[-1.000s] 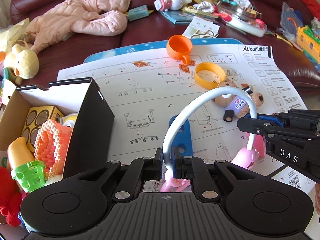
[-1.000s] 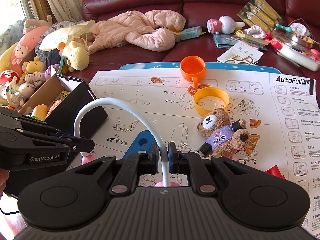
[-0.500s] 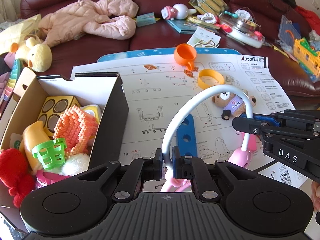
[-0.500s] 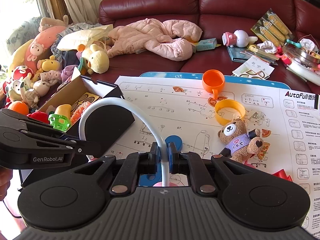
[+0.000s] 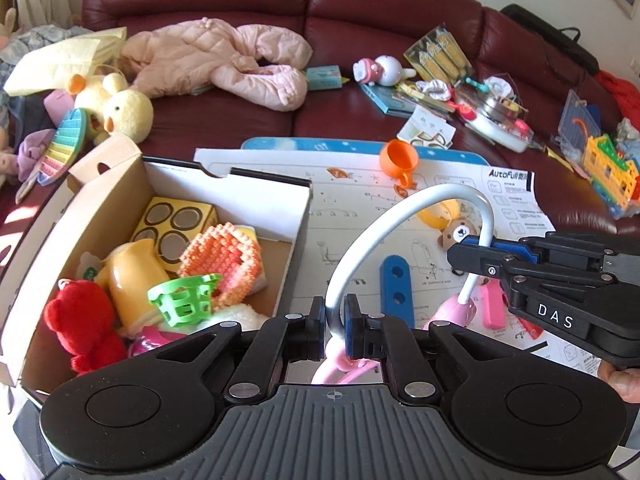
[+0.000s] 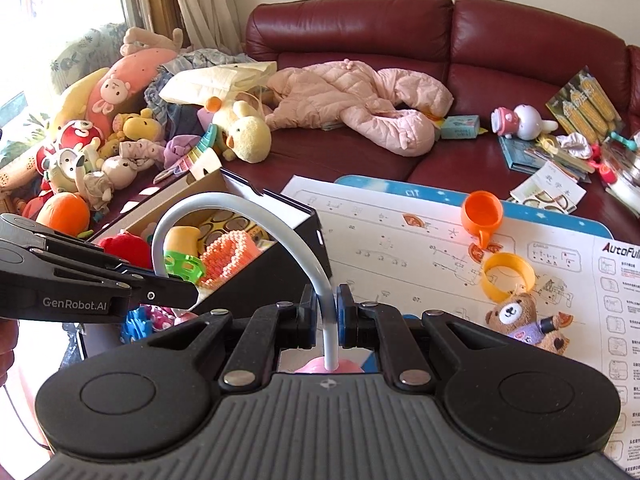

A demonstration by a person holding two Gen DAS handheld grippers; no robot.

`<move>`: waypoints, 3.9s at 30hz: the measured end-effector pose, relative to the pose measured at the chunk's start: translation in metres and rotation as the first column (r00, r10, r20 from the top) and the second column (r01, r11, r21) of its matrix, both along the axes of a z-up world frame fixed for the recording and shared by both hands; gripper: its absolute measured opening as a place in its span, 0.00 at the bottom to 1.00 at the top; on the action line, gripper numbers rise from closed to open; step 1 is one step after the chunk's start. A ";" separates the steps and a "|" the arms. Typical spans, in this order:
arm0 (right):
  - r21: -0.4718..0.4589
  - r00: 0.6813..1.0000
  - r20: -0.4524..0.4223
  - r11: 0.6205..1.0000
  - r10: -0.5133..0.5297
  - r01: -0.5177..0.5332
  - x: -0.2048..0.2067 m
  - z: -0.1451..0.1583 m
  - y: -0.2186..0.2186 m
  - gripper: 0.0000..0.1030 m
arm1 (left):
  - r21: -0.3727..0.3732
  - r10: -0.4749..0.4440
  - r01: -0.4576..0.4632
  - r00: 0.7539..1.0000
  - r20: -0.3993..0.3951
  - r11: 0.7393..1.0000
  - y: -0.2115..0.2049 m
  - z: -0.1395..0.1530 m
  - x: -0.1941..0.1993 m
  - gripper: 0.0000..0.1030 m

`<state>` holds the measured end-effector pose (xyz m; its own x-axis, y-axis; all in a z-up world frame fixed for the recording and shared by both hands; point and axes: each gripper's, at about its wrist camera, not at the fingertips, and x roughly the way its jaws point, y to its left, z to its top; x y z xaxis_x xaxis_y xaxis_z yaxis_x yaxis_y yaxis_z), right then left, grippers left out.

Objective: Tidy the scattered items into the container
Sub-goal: 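Carry the pink monkey toy with both grippers over the cardboard box, then lower the pink monkey into the box and open both grippers, then move both grippers back to the yellow dome toy on the sheet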

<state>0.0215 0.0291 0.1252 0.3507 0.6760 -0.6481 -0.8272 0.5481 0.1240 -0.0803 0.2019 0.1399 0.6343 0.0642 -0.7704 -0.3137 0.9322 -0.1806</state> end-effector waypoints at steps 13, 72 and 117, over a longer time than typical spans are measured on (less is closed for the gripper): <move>0.070 0.978 0.068 0.977 0.198 -0.203 -0.034 0.040 0.089 0.11 | 0.040 0.225 -0.231 0.967 0.120 0.972 0.075 0.051 -0.055 0.06; 0.023 0.983 -0.121 0.989 -0.141 0.145 0.053 -0.027 -0.019 0.84 | 0.159 0.071 -0.063 0.996 -0.049 0.985 -0.018 -0.006 0.044 0.80; -0.232 0.921 -0.181 0.925 -0.346 0.302 0.055 -0.124 -0.124 0.85 | 0.058 -0.250 0.272 0.936 -0.247 0.961 -0.129 -0.153 0.056 0.75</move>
